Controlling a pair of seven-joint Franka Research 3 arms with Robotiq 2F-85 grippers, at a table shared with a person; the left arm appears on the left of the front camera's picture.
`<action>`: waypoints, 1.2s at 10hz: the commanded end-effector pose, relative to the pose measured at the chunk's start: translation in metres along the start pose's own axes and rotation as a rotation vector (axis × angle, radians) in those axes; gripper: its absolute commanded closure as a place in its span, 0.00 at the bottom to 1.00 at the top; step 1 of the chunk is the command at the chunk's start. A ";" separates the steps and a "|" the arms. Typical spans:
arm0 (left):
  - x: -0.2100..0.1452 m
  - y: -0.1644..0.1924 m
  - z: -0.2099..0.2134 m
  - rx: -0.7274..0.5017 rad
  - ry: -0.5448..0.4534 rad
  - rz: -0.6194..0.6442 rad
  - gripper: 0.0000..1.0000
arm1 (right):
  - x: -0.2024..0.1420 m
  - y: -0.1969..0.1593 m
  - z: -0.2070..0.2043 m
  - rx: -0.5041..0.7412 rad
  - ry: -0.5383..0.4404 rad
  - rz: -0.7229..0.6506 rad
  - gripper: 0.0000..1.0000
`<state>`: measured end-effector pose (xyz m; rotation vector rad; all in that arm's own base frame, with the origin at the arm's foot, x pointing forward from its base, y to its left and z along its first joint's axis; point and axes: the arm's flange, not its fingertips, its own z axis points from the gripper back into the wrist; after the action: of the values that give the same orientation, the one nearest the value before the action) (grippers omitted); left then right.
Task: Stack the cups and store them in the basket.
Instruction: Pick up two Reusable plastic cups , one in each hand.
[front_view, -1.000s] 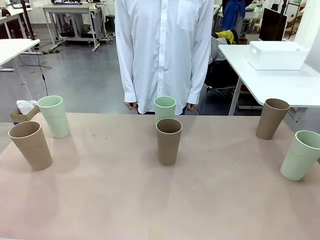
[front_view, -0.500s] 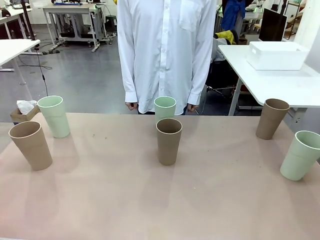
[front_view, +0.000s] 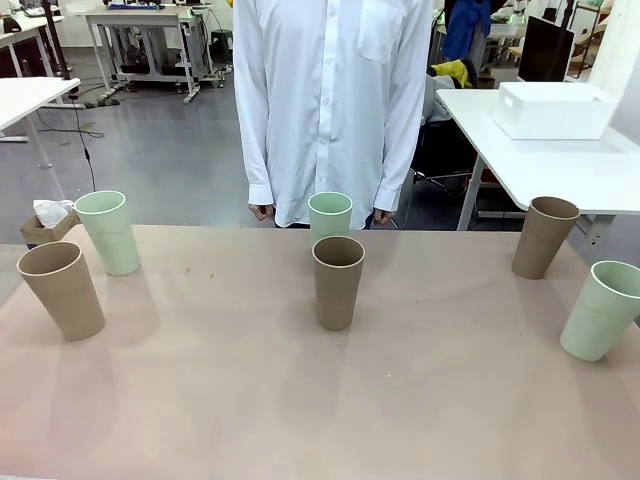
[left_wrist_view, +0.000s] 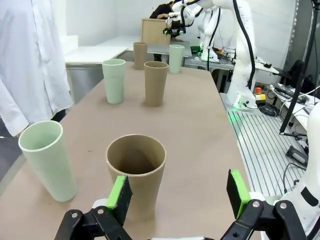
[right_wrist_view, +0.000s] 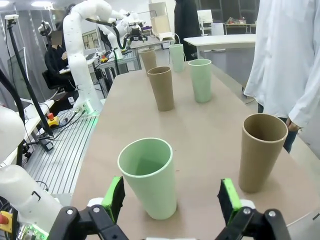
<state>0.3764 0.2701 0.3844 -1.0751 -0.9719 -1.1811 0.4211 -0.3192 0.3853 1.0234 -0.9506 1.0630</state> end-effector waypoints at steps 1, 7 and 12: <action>-0.027 0.020 0.009 0.020 -0.061 0.030 0.00 | -0.024 0.009 -0.012 0.004 -0.017 0.025 0.00; -0.109 0.048 -0.001 -0.065 -0.143 -0.018 0.00 | -0.118 0.027 -0.060 0.026 -0.108 0.090 0.00; -0.141 0.049 -0.020 -0.083 -0.164 0.015 0.00 | -0.138 0.030 -0.077 0.020 -0.152 0.051 0.00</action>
<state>0.4045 0.2828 0.2301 -1.2826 -1.0494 -1.1272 0.3691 -0.2679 0.2375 1.1187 -1.1071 1.0340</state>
